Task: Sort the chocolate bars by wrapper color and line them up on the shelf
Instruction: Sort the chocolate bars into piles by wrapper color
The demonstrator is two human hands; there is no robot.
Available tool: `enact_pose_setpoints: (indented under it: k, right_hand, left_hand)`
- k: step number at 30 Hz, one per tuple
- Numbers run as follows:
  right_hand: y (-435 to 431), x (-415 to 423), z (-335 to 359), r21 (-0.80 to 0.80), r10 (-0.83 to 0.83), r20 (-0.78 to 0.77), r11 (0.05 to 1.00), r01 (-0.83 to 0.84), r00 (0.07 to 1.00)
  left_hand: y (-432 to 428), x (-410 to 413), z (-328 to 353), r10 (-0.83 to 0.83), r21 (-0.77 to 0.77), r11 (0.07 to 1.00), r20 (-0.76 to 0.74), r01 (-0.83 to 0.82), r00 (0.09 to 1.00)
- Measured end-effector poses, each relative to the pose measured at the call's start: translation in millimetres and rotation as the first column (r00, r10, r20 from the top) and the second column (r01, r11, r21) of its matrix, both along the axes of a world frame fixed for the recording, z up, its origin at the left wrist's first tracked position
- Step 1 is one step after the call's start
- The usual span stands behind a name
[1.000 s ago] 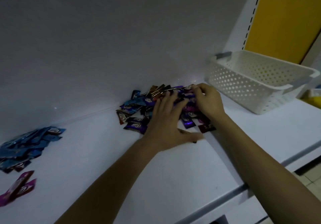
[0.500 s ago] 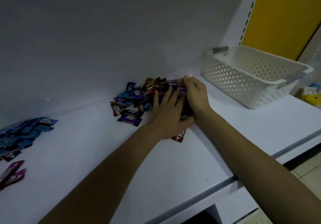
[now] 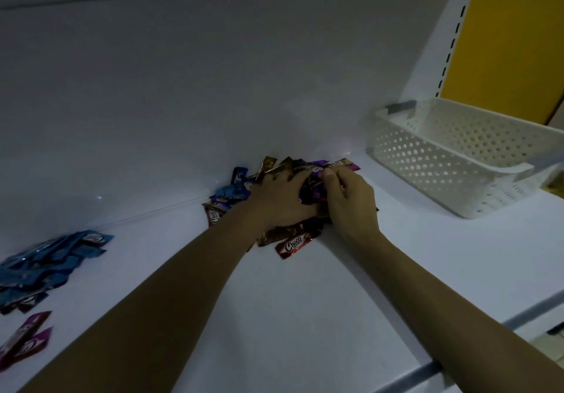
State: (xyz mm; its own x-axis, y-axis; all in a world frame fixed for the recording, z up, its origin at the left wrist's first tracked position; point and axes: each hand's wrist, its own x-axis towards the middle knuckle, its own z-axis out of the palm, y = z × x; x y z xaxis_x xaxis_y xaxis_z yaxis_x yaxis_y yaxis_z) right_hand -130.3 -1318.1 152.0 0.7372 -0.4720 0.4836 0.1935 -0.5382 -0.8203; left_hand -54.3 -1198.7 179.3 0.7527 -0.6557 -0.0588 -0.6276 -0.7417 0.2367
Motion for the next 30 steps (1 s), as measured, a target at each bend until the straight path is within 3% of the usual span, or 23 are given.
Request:
enact_pose_setpoints:
  k: [4, 10, 14, 21, 26, 30]
  right_hand:
    - [-2, 3, -3, -0.024, -0.022, 0.004, 0.999, 0.022, 1.0]
    - [-3, 2, -4, -0.039, -0.032, -0.014, 0.999, 0.032, 0.999]
    - [-4, 4, -5, -0.031, -0.062, -0.009, 0.998, 0.062, 0.998]
    - [0, 4, 0, -0.053, -0.096, 0.001, 0.994, 0.096, 0.995]
    - [3, 8, -2, -0.075, -0.08, 0.079, 0.993, 0.086, 0.994]
    - [8, 3, 2, -0.109, -0.062, 0.14, 0.991, 0.078, 0.988]
  left_hand:
    - [-7, 3, 20, -0.082, 0.174, 0.982, 0.021, 0.077, 0.996]
    - [-3, -8, 5, 0.021, 0.067, 0.998, -0.015, -0.02, 1.0]
    - [-10, -6, -6, 0.083, 0.12, 0.99, -0.135, -0.067, 0.987]
    - [-10, 7, -16, 0.056, -0.201, 0.979, 0.131, -0.029, 0.99]
    - [-7, 13, 1, 0.063, -0.158, 0.987, 0.377, -0.003, 0.924]
    - [8, 14, 15, 0.113, -0.215, 0.976, 0.388, -0.029, 0.915]
